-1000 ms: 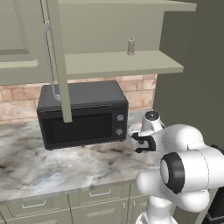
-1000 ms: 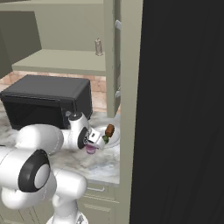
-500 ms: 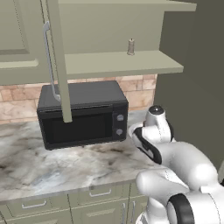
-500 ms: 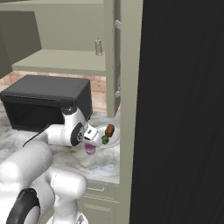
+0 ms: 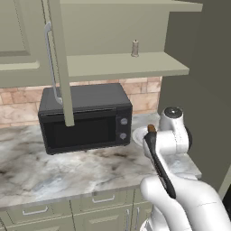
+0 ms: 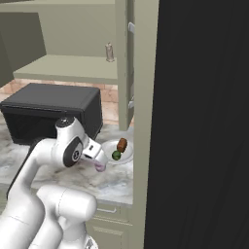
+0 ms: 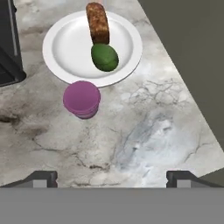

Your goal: Pick the avocado and bread from the counter and place them on the plate. Then pick the jam from the cabinet and place it next to the plate. Lastly close the cabinet door.

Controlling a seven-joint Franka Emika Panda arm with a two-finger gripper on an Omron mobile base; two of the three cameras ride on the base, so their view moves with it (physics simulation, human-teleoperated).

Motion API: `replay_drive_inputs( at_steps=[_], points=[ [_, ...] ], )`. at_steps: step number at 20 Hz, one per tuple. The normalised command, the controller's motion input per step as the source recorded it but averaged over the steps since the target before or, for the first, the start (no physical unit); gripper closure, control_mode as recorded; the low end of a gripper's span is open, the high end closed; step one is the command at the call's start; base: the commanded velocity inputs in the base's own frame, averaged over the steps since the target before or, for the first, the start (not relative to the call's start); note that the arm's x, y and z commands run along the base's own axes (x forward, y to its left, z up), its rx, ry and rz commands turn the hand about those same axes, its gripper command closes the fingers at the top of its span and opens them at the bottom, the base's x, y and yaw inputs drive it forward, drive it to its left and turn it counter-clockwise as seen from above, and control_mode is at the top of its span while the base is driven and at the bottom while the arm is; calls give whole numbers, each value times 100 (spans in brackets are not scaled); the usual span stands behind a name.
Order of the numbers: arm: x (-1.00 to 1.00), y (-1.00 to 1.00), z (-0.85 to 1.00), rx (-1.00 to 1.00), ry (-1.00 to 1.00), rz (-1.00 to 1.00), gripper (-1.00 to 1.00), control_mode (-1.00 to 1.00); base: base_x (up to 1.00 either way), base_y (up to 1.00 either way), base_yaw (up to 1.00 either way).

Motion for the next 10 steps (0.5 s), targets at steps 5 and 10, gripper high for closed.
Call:
replay_drive_inputs(
  at_steps=[5, 10],
  points=[
    [-87, -4, 69, -5, -5, 0, -100, -100, 0, 0, 0],
    [-68, -9, 87, -8, -3, 0, -100, -100, 0, 0, 0]
  ],
)
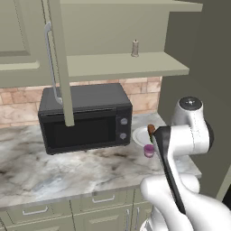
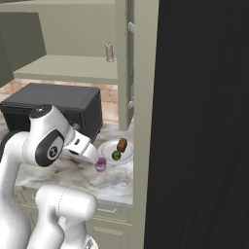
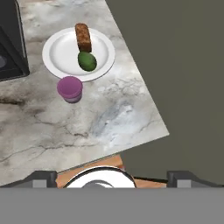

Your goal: Pick the avocado and bread from the counter and place them on the plate. Then pick the jam from the cabinet and place it next to the plate. Lastly close the cabinet door.

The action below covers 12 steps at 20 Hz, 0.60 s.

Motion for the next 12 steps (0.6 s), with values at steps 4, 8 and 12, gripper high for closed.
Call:
replay_drive_inputs(
  at_steps=[4, 8, 12],
  points=[
    [-62, -11, 66, -7, -2, 0, -100, -100, 0, 0, 0],
    [-66, -20, 51, -5, -7, 2, -100, -100, 0, 0, 0],
    [-56, -22, 42, -5, -8, 5, -100, -100, 0, 0, 0]
  ],
)
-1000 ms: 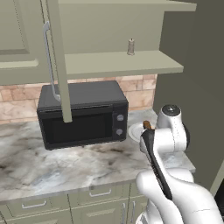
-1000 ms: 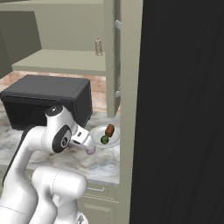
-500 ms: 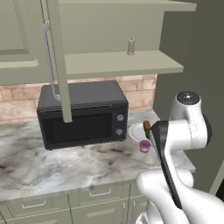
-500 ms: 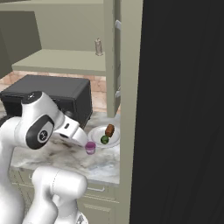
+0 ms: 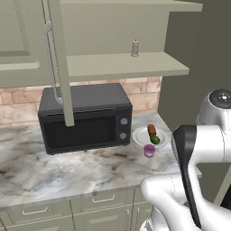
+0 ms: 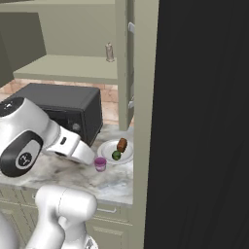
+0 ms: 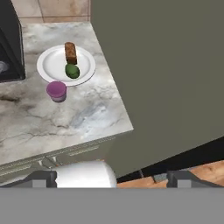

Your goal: Pick the avocado and bread from the counter and place them on the plate. Then pick the jam from the cabinet and place it next to the plate. Lastly close the cabinet door.

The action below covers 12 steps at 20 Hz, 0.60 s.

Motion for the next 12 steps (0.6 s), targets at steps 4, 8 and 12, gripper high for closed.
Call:
replay_drive_inputs(
  at_steps=[4, 8, 12],
  points=[
    [-36, -16, 49, -5, -11, 7, -100, -100, 0, 0, 0],
    [-19, -11, 66, -6, -12, 7, -100, -100, 0, 0, 0],
    [-5, -10, 67, -5, -1, 1, -100, -100, 0, 0, 0]
  ],
)
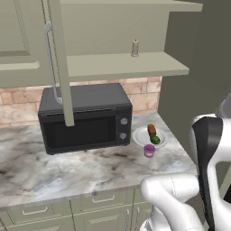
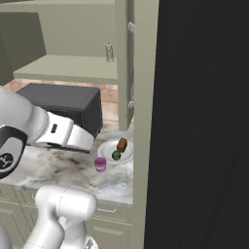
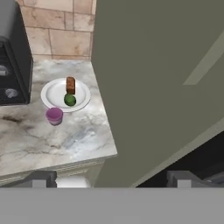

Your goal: Pick the avocado and bread from the counter and place them on the plate. Then pick the jam from the cabinet and place it next to the plate. Lastly close the cabinet door.

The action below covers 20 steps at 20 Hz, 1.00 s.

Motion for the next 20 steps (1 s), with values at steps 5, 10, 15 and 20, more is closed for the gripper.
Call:
replay_drive_inputs(
  at_steps=[5, 10, 15, 20],
  points=[
    [0, -18, 28, -5, 1, 0, -100, -100, 0, 0, 0],
    [0, -40, 1, -3, 0, 0, -100, -100, 0, 0, 0],
    [0, -29, 0, -3, 0, 0, -100, -100, 0, 0, 0],
    [8, -12, 6, -5, 0, 0, -100, -100, 0, 0, 0]
  ],
)
